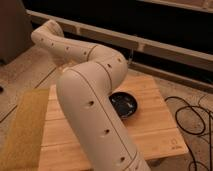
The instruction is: Place the ceramic cup over the eraser
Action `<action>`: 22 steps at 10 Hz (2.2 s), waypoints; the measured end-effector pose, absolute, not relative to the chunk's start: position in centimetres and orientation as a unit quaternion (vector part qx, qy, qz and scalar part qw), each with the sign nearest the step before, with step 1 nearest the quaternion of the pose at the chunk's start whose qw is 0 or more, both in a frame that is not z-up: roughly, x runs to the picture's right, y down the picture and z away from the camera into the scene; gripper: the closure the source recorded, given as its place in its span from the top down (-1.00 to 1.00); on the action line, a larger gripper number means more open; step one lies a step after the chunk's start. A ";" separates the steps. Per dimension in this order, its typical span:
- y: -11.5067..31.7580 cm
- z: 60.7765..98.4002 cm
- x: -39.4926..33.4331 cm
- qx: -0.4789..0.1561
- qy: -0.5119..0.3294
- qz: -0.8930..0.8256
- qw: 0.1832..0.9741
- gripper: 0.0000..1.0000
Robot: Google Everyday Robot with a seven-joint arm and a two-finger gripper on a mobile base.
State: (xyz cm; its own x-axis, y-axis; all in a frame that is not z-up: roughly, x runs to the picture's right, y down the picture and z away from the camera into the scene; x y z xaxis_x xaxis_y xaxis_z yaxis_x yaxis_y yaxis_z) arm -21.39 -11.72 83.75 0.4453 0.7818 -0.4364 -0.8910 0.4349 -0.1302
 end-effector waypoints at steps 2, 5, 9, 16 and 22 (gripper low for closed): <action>-11.3 85.1 -22.5 -0.191 0.153 0.497 0.832 -1.00; -9.3 87.1 -22.1 -0.217 0.166 0.504 0.819 -1.00; -7.3 89.2 -19.9 -0.231 0.197 0.518 0.800 -1.00; -5.1 93.1 -19.8 -0.267 0.193 0.522 0.787 -0.73; -5.1 94.0 -19.7 -0.280 0.188 0.524 0.782 0.20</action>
